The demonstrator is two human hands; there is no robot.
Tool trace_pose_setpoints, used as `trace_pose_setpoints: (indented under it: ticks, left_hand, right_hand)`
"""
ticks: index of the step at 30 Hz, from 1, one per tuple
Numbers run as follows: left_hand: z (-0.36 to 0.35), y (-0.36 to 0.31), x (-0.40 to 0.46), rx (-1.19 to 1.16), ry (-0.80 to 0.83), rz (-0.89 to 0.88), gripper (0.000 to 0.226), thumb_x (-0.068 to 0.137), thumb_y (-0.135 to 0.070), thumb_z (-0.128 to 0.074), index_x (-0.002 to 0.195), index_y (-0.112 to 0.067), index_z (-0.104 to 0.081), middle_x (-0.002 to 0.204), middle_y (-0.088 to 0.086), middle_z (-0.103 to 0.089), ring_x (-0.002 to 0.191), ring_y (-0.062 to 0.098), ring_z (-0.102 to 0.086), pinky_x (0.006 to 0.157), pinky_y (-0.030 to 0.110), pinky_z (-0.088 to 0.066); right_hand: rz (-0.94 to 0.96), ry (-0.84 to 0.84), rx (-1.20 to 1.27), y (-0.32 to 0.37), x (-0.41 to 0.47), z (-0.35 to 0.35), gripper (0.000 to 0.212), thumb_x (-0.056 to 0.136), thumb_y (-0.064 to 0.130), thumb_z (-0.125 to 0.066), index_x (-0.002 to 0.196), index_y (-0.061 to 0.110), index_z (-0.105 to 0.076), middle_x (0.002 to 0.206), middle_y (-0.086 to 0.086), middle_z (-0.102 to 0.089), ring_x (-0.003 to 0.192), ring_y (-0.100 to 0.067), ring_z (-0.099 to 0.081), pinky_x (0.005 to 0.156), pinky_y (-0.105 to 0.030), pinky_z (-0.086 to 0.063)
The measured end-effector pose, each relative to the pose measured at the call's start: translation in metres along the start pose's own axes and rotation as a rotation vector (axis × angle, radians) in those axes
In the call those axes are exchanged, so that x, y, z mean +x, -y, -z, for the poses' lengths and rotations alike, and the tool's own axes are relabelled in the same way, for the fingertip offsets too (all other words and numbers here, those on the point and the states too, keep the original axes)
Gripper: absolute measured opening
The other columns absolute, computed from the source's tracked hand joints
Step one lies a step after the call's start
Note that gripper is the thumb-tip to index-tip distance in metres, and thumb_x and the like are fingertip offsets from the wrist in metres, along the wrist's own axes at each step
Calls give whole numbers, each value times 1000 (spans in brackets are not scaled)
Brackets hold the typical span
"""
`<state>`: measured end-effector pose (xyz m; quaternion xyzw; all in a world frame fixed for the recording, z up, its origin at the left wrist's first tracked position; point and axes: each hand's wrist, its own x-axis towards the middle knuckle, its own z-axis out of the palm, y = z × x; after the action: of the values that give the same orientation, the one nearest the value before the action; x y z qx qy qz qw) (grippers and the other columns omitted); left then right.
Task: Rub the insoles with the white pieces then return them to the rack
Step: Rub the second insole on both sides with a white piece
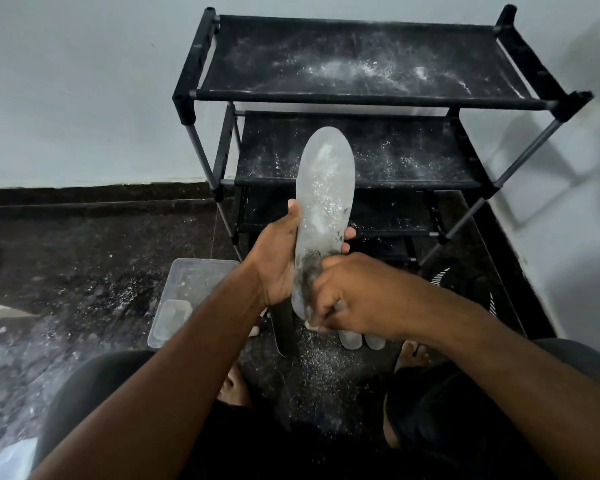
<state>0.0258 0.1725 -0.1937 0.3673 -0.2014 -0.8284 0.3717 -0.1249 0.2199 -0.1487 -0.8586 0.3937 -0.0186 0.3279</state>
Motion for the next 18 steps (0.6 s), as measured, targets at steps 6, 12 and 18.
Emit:
trace_pose_setpoints:
  ticks: [6,12,18]
  left_hand:
    - [-7,5,-3,76,19,8,67,109,-56,-24,138,-6,-58,118,22,-71,99,28,-72,88,38,-62]
    - [-9,6,-3,53,8,-5,67,110,-55,-25,142,-5,-54,125,23,-69,108,31,-70,101,42,-56]
    - [-3,9,0,57,-4,19,71,107,-60,-23,143,-6,-53,118,24,-71,95,29,-72,87,41,-61]
  right_hand:
    - [32,-110,-170,1,6,-2,11,84,24,-74,94,28,-76,90,17,-61,87,-1,-50,75,-27,-50]
    - [57,-155,-60,3,3,4,10,86,25,-72,94,29,-77,90,17,-63,87,2,-49,78,-21,-44]
    - [27,-23,-84,3,6,-4,7,80,22,-77,84,28,-76,82,20,-54,82,-3,-57,74,-30,-54]
